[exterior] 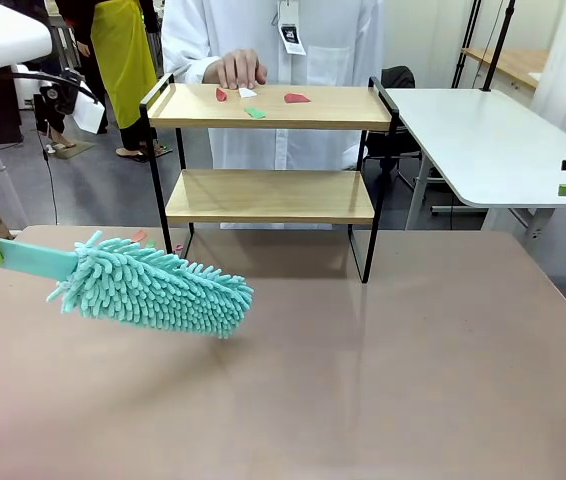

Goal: Clean the shelf.
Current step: Clean the specific section of the Shelf indicated by the human with the Duster.

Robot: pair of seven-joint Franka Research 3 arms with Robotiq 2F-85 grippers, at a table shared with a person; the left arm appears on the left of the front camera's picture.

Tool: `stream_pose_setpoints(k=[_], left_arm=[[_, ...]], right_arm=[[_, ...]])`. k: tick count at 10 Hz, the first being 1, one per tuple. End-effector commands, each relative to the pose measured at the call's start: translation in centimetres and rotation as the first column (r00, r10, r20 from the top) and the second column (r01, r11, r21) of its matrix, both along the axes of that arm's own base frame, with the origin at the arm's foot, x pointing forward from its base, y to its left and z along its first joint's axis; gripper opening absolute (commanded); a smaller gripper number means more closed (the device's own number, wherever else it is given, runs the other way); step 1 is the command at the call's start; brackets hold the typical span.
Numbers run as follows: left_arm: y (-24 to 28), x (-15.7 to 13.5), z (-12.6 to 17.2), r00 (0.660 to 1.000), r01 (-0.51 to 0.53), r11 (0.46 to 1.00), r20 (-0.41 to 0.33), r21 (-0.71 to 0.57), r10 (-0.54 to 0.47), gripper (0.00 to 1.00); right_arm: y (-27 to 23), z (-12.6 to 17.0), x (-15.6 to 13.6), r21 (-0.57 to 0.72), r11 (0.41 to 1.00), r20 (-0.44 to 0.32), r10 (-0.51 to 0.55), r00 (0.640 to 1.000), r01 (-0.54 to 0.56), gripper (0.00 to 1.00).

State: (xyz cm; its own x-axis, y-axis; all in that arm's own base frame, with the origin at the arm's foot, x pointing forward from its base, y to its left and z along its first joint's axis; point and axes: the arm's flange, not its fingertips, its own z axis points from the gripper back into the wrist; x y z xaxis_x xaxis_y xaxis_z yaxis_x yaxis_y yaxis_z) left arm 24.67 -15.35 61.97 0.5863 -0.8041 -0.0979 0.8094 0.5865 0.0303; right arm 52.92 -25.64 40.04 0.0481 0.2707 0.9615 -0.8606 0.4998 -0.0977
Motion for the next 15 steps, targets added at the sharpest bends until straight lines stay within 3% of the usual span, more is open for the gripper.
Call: stream_pose_setpoints(k=[1,9,10,13,15], left_arm=[[0.3,-0.3,-0.1,1.000,-0.007,1.000,0.003,-0.007,0.007,0.13],[0.0,0.0,0.0,1.000,0.000,1.000,0.000,0.000,0.000,0.13],[-1.1,0.5,0.2,0.996,0.084,0.984,0.008,-0.158,-0.083,0.13],[-4.2,2.3,1.6,0.976,0.213,0.920,0.021,-0.330,-0.218,0.13],[-6.2,2.2,3.8,0.980,0.191,0.882,0.033,-0.430,-0.196,0.13]], right_arm=[[0.4,0.6,0.1,-0.014,1.000,-0.018,-0.017,1.000,0.017,1.00],[0.4,0.6,0.1,-0.014,1.000,-0.018,-0.017,1.000,0.017,1.00],[0.4,0.6,0.1,-0.014,1.000,-0.018,-0.017,1.000,0.017,1.00],[0.4,0.6,0.1,-0.014,1.000,-0.018,-0.017,1.000,0.017,1.00],[0.4,0.6,0.1,-0.014,1.000,-0.018,-0.017,1.000,0.017,1.00]])
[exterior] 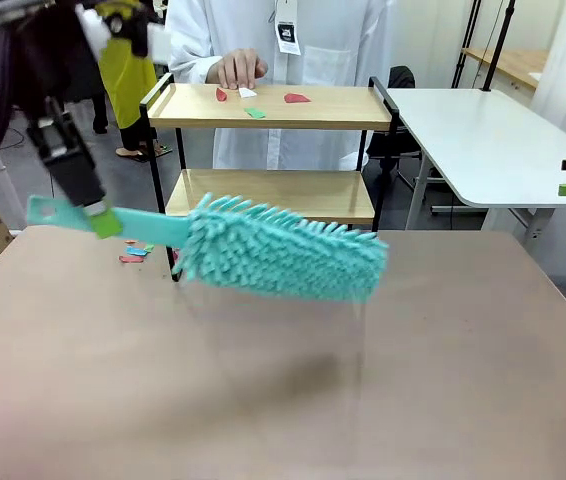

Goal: Clean the shelf.
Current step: Clean the specific section of the Shelf indicated by the human with the Duster.

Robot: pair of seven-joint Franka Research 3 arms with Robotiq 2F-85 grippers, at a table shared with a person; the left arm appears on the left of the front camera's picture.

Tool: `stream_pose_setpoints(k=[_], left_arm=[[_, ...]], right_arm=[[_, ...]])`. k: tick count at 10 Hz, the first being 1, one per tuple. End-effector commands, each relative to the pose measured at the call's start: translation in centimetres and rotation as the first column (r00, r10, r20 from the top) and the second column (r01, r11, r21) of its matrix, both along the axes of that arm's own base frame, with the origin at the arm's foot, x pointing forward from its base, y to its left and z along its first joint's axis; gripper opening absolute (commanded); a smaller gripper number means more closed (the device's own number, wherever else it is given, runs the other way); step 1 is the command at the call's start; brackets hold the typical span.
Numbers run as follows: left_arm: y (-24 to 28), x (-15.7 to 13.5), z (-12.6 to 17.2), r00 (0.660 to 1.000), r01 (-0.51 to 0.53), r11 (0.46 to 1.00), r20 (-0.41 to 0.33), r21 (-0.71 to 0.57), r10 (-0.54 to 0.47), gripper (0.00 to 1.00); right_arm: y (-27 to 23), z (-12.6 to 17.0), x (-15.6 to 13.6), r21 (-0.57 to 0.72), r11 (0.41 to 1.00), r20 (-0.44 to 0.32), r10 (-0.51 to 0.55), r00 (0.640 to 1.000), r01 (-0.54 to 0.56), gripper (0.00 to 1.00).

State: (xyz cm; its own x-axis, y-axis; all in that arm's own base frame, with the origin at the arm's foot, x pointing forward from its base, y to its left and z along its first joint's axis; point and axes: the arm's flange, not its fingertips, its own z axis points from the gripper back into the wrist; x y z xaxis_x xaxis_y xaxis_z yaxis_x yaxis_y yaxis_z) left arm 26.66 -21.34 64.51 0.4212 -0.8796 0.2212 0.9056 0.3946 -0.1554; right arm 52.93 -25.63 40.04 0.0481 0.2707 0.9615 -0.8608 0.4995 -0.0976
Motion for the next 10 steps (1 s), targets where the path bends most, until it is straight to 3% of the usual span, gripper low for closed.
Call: stream_pose_setpoints(k=[1,4,5,8,10], left_arm=[[-1.3,-0.3,3.0,0.999,-0.036,0.982,-0.025,-0.185,0.032,0.13],[-4.3,-1.9,7.8,0.989,-0.148,0.900,-0.061,-0.410,0.134,0.13],[-5.3,-2.4,9.1,0.970,-0.240,0.864,-0.075,-0.442,0.231,0.13],[-9.9,-2.6,12.4,0.837,-0.502,0.742,-0.035,-0.444,0.545,0.13],[-14.2,-1.4,13.8,0.710,-0.635,0.655,0.023,-0.409,0.704,0.13]], right_arm=[[0.4,0.6,0.1,-0.014,1.000,-0.018,-0.017,1.000,0.017,1.00],[0.4,0.6,0.1,-0.014,1.000,-0.018,-0.017,1.000,0.017,1.00],[0.4,0.6,0.1,-0.014,1.000,-0.018,-0.017,1.000,0.017,1.00],[0.4,0.6,0.1,-0.014,1.000,-0.018,-0.017,1.000,0.017,1.00],[0.4,0.6,0.1,-0.014,1.000,-0.018,-0.017,1.000,0.017,1.00]])
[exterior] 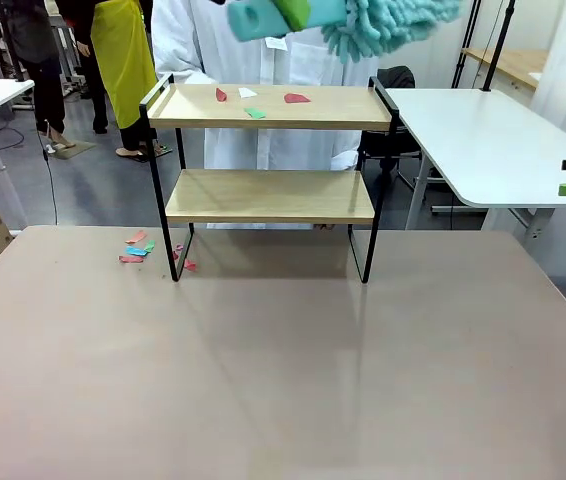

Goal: Clean the shelf.
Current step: Clean the specific section of the Shelf indicated by the human with the Duster.

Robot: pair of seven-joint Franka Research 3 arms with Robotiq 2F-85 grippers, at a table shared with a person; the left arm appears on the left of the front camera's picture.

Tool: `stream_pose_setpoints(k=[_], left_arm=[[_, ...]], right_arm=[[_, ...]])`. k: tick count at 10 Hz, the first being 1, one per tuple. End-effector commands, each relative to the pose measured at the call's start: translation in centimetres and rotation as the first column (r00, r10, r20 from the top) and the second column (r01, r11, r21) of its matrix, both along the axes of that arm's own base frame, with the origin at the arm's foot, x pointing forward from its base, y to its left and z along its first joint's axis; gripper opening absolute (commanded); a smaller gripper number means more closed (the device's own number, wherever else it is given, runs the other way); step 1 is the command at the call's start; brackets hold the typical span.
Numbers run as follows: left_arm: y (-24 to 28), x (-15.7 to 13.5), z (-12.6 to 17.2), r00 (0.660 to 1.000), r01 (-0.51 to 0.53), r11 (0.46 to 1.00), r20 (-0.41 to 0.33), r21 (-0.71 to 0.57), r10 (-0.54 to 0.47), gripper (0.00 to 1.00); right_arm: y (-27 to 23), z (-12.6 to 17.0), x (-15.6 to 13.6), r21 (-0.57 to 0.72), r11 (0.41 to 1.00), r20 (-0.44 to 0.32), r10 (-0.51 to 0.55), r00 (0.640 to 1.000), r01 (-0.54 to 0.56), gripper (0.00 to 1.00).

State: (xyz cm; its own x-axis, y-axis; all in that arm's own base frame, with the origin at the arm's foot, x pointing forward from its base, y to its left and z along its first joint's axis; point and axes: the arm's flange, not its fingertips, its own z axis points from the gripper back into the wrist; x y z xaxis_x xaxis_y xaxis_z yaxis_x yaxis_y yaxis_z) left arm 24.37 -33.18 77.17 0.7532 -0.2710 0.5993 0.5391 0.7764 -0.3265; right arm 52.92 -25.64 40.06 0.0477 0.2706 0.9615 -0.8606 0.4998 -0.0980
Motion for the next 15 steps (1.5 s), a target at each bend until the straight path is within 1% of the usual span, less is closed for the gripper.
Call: stream_pose_setpoints(k=[1,2,4,5,7,8,11,12,15], left_arm=[[-4.4,1.7,1.7,0.986,-0.165,0.983,-0.008,0.082,0.167,0.13],[-6.3,2.1,1.8,0.971,-0.237,0.965,0.001,0.113,0.239,0.13],[-10.3,3.2,1.2,0.946,-0.319,0.938,-0.015,0.133,0.324,0.13],[-11.7,3.7,0.6,0.935,-0.351,0.927,0.003,0.133,0.354,0.13],[-14.0,4.7,-0.9,0.908,-0.416,0.900,0.001,0.131,0.419,0.13],[-15.0,5.1,-1.8,0.894,-0.446,0.885,0.015,0.130,0.448,0.13],[-17.2,6.8,-4.5,0.866,-0.498,0.855,0.032,0.145,0.499,0.13],[-17.7,7.1,-5.7,0.865,-0.497,0.853,0.017,0.159,0.501,0.13],[-18.3,8.3,-7.6,0.857,-0.504,0.839,-0.003,0.204,0.515,0.13]], right_arm=[[0.4,0.6,0.1,-0.014,1.000,-0.019,-0.017,1.000,0.017,1.00],[0.4,0.6,0.1,-0.014,1.000,-0.019,-0.017,1.000,0.017,1.00],[0.4,0.6,0.1,-0.014,1.000,-0.019,-0.017,1.000,0.017,1.00],[0.4,0.6,0.1,-0.014,1.000,-0.019,-0.017,1.000,0.017,1.00],[0.4,0.6,0.1,-0.014,1.000,-0.019,-0.017,1.000,0.017,1.00],[0.4,0.6,0.1,-0.014,1.000,-0.019,-0.017,1.000,0.017,1.00],[0.4,0.6,0.1,-0.014,1.000,-0.019,-0.017,1.000,0.017,1.00],[0.4,0.6,0.1,-0.014,1.000,-0.019,-0.017,1.000,0.017,1.00],[0.4,0.6,0.1,-0.014,1.000,-0.019,-0.017,1.000,0.017,1.00]])
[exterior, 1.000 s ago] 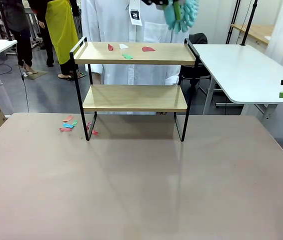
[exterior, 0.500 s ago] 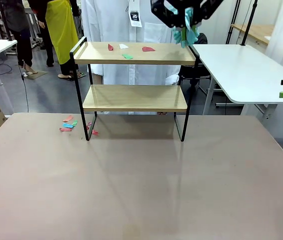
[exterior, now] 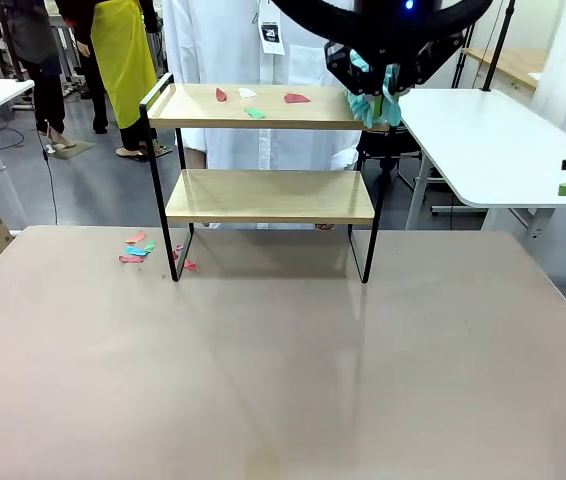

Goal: Clean the shelf.
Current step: Clean the specific section of the Shelf indicated by the human with the Duster.

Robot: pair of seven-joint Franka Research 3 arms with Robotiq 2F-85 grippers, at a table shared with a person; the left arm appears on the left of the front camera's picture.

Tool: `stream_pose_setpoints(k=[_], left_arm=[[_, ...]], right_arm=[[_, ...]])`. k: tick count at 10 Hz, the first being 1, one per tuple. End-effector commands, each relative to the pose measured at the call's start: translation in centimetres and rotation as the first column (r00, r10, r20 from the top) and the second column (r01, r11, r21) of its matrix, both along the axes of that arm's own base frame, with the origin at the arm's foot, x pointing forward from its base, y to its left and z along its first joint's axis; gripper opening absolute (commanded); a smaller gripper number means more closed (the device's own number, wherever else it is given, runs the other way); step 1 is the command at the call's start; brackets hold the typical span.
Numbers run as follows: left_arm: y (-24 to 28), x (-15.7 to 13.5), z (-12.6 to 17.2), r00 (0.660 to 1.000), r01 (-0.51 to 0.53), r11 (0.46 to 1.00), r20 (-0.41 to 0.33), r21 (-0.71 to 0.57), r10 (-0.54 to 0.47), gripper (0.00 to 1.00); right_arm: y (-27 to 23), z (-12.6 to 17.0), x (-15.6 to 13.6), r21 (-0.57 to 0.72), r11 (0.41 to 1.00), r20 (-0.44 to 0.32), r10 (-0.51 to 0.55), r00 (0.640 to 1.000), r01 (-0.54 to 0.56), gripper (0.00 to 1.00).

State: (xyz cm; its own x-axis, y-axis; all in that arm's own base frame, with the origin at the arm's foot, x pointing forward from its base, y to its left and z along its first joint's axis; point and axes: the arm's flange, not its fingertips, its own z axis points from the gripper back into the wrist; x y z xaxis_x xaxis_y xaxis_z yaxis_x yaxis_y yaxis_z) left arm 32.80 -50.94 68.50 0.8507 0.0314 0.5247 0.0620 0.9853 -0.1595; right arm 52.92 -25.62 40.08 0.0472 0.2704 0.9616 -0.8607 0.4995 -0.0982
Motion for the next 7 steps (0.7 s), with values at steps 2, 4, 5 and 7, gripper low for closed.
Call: stream_pose_setpoints(k=[2,4,5,7], left_arm=[[-0.5,0.5,0.5,0.999,0.017,1.000,-0.037,0.018,-0.017,0.13],[-0.3,0.3,-0.3,1.000,-0.002,1.000,-0.011,0.005,0.002,0.13],[-0.3,0.3,-0.3,1.000,-0.002,1.000,-0.011,0.005,0.002,0.13],[0.3,0.8,-0.6,0.999,-0.005,0.999,-0.040,0.032,0.006,0.13]], right_arm=[[0.4,0.5,0.1,-0.014,1.000,-0.019,-0.017,1.000,0.017,1.00],[0.4,0.5,0.1,-0.014,1.000,-0.019,-0.017,1.000,0.017,1.00],[0.4,0.5,0.1,-0.014,1.000,-0.019,-0.017,1.000,0.017,1.00],[0.4,0.5,0.1,-0.014,1.000,-0.019,-0.017,1.000,0.017,1.00]])
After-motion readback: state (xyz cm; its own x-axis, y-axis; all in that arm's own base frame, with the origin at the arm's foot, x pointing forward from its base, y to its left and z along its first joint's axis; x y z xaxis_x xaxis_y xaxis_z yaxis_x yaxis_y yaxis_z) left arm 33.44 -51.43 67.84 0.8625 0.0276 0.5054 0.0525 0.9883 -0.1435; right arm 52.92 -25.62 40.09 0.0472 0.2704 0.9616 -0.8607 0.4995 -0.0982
